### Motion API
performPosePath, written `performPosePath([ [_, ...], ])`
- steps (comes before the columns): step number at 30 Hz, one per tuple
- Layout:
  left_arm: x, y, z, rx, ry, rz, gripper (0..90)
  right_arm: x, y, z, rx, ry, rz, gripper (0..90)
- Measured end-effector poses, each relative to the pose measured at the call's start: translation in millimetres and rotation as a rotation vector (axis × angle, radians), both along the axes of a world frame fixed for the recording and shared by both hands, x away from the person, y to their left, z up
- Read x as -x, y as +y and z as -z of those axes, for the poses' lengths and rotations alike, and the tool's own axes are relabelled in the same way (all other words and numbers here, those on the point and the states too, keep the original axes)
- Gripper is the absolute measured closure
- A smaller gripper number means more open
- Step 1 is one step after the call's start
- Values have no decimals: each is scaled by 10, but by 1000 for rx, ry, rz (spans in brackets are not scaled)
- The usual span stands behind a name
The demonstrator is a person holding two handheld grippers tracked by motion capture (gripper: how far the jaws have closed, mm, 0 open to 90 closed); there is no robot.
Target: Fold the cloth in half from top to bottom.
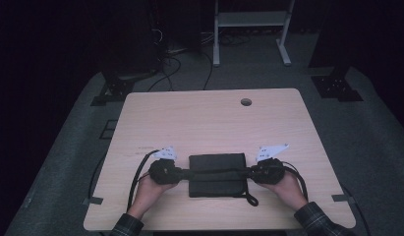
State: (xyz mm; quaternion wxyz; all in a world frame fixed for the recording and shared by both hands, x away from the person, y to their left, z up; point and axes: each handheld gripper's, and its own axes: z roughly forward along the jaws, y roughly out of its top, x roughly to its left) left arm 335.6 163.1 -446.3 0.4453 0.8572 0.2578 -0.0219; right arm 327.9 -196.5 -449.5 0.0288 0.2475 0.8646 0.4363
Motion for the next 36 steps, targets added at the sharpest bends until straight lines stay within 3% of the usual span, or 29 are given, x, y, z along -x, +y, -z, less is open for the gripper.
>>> performPosePath([
  [16, 91, -47, 169, -63, 46, 21, 808, 84, 38, 170, 53, 50, -24, 758],
  [18, 106, -29, 147, -50, 45, 16, 764, 91, 25, 160, 46, 47, -26, 709],
  [21, 126, 5, 71, 5, 38, 15, 725, 93, -26, 82, 0, 46, -26, 650],
  [23, 141, 32, -24, 52, 15, 7, 718, 96, -87, -14, -54, 24, -12, 678],
  [26, 130, 51, -110, 69, -33, -14, 719, 84, -101, -42, -60, 9, -4, 725],
  [28, 99, 50, -104, 64, -42, -26, 726, 47, -70, -21, -39, -2, 4, 805],
  [31, 72, 7, -26, 41, -20, -21, 726, 19, -30, 20, -19, 10, -4, 825],
  [36, 168, -78, 80, -15, 14, 26, 726, 59, 72, 122, 27, 42, -72, 825],
])
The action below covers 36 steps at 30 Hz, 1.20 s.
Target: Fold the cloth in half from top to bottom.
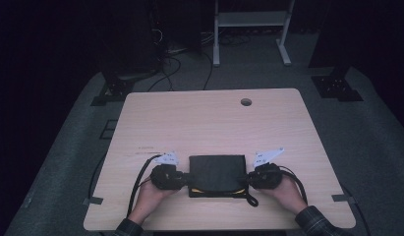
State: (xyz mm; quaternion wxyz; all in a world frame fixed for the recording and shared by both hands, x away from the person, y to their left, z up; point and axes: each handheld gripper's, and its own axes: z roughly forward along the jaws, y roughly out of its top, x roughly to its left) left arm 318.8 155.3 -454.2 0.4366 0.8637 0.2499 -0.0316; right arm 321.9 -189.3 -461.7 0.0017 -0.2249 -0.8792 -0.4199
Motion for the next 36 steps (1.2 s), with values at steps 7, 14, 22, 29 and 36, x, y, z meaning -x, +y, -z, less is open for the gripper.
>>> performPosePath([
  [7, 124, -73, 106, -74, 6, 28, 725, 138, 58, 65, 64, -8, -59, 857],
  [14, 196, -57, 65, -70, -14, 36, 599, 165, 22, 35, 54, -18, -47, 736],
  [22, 224, 112, -38, -70, -124, -68, 293, 121, -170, -55, 21, -81, 69, 441],
  [29, 213, 287, -92, -86, -204, -174, 97, 71, -368, -107, 1, -116, 186, 251],
  [36, 254, 515, -86, -121, -240, -242, 9, 74, -675, -100, -9, -128, 309, 119],
])
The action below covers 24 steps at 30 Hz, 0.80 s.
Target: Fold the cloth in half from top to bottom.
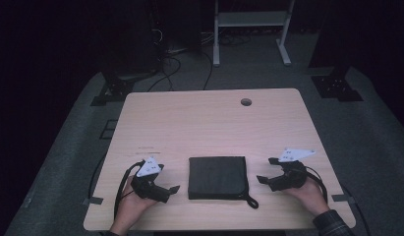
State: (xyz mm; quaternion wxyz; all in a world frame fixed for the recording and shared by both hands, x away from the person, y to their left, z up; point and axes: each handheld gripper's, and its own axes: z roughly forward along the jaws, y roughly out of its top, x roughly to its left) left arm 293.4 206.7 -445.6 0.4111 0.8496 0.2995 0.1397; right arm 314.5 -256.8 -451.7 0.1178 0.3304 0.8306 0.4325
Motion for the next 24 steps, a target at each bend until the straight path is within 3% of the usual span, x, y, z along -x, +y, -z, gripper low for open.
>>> performPosePath([
  [4, 28, 149, 73, -52, 21, -31, 0, 23, -172, 27, 0, -7, 65, 86],
  [11, 87, 400, 173, -99, 32, -86, 0, 90, -431, 120, 21, -5, 153, 79],
  [13, 100, 462, 217, -129, 37, -98, 0, 97, -501, 169, 44, -1, 213, 79],
  [18, 116, 562, 310, -175, 45, -129, 0, 104, -607, 277, 113, 6, 276, 79],
  [24, 98, 630, 340, -139, 44, -139, 0, 87, -665, 357, 145, 37, 305, 26],
])
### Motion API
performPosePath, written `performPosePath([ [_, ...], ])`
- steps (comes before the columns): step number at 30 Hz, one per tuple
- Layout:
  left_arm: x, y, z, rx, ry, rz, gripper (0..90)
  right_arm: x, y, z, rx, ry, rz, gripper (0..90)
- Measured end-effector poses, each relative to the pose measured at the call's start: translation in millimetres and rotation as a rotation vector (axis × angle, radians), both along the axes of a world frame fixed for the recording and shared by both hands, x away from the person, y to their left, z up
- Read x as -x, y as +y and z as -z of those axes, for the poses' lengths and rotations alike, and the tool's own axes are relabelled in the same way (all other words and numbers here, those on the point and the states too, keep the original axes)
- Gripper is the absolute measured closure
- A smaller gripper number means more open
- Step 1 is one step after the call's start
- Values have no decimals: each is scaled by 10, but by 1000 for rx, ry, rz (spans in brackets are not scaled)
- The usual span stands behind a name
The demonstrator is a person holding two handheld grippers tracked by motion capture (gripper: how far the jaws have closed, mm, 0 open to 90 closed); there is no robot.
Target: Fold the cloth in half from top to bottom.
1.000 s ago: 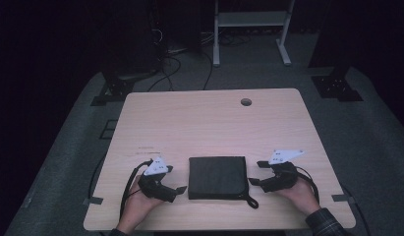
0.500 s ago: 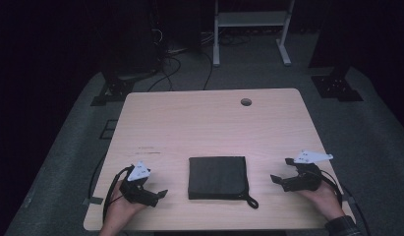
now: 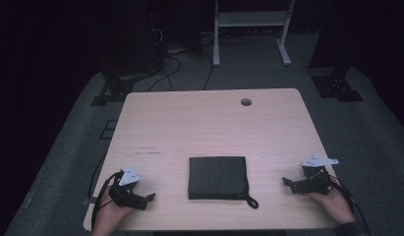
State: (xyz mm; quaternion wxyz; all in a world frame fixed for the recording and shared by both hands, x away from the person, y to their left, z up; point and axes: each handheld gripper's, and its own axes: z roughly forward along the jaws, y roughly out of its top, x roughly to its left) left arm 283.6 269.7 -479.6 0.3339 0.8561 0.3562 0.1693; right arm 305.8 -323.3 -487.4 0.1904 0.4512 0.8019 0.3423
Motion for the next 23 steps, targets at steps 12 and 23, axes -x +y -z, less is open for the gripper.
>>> performPosePath([
  [12, -19, 36, 39, 46, 5, 19, 0, -5, -20, 5, -5, 7, -8, 25],
  [23, -21, 36, 39, 46, 5, 17, 0, 7, -31, 5, -3, 8, -15, 25],
])
